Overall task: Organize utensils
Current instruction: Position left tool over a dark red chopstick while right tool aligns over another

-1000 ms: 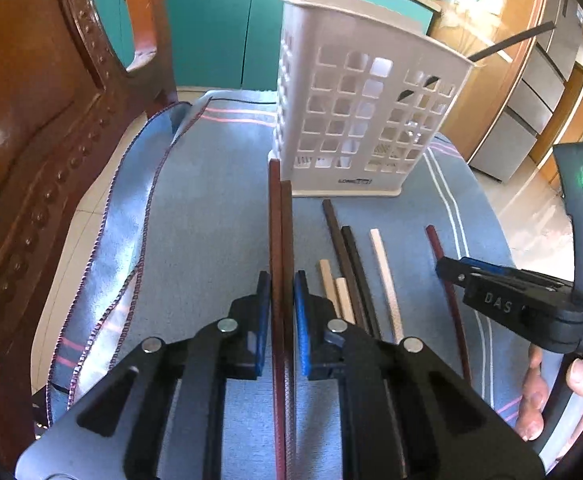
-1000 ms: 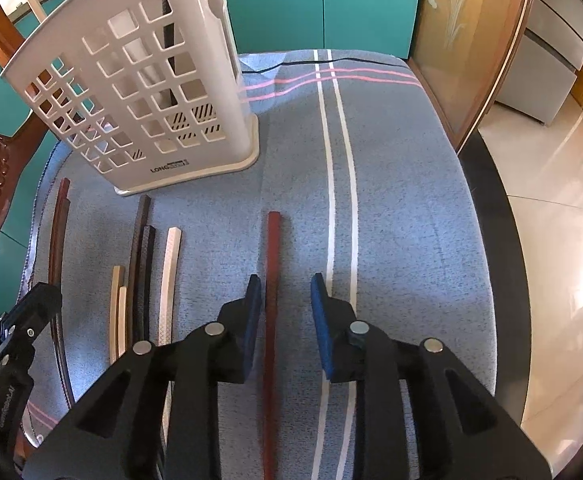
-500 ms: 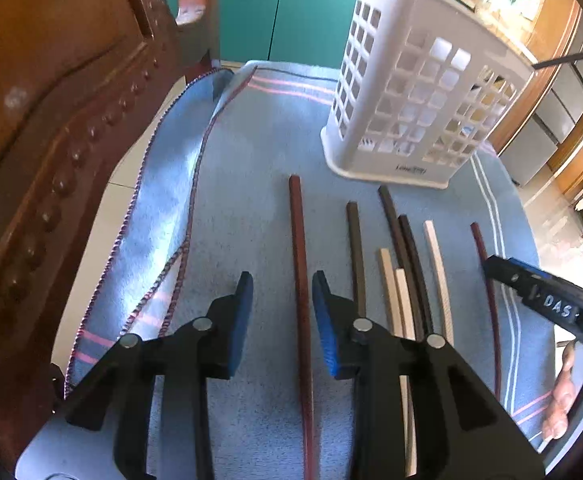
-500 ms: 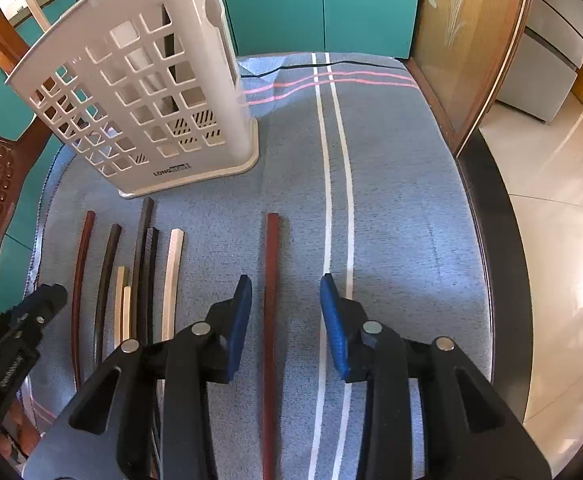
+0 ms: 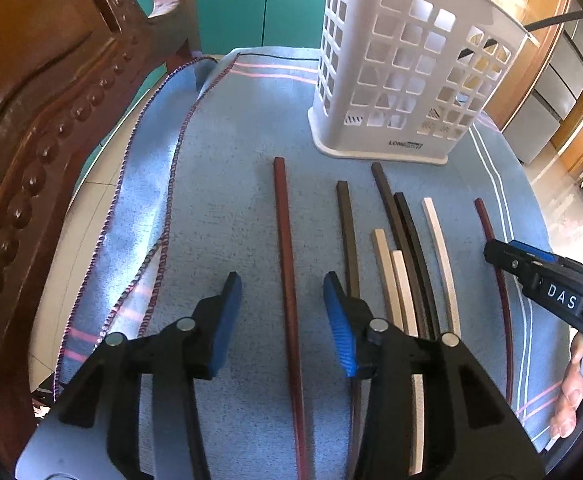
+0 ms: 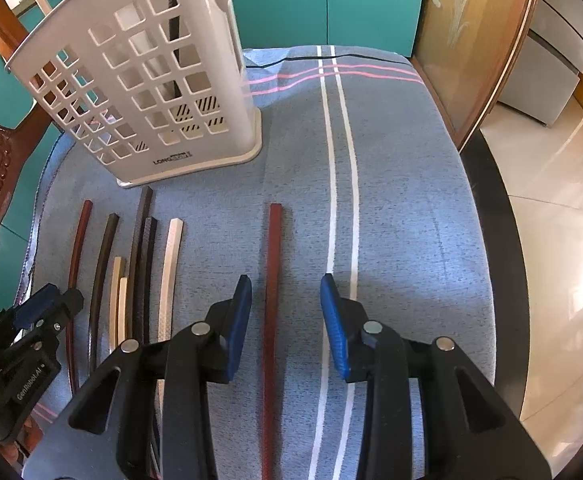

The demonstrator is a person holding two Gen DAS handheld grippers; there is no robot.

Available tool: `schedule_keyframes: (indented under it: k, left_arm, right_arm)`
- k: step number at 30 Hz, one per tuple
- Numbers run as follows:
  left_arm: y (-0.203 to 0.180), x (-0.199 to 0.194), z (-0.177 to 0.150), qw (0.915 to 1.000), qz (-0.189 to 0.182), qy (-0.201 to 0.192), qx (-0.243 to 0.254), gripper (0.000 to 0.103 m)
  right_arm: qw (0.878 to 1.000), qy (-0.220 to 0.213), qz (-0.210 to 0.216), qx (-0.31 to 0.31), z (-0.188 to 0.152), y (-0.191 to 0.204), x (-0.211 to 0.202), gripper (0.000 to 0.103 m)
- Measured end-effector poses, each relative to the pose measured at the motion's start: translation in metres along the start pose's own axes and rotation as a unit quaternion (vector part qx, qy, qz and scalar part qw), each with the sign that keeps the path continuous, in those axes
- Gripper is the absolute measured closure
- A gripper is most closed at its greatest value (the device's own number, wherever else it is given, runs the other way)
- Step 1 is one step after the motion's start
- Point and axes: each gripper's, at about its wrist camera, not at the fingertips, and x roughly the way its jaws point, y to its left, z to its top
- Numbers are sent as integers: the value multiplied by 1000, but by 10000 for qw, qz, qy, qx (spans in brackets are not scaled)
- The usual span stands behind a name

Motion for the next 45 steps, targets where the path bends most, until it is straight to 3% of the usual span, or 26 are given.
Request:
schedule_keyframes:
  k: [10, 15, 18, 21, 25, 34, 45]
  left_arm:
    - [-2, 2, 1, 9999, 105, 7, 40, 62]
    - [-2, 1, 0, 9998, 163, -2, 91, 87]
    - [-6, 0, -2, 9998, 139, 17, 164, 95]
    - [-9, -1, -3, 9997, 80, 76, 230, 96]
    - [-9, -7, -5, 9991, -336, 185, 175, 96]
    - [12, -3, 6, 9988, -319, 177, -322, 96]
    - [19, -5, 24, 9970, -492, -22, -596, 73]
  right_arm:
    - [9998, -30, -122, -158, -1, 13, 4, 59]
    - [9997, -37, -139, -185, -2, 18, 4, 58]
    - [9997, -39, -151, -205, -4, 21, 4, 57]
    - [9996, -36, -149, -219, -4, 22, 6, 57]
    - [9998, -23, -105, -176, -5, 20, 5, 56]
    - [9999, -97, 16, -50, 3, 2, -6, 56]
    - [9999, -93, 67, -89, -4, -5, -16, 56]
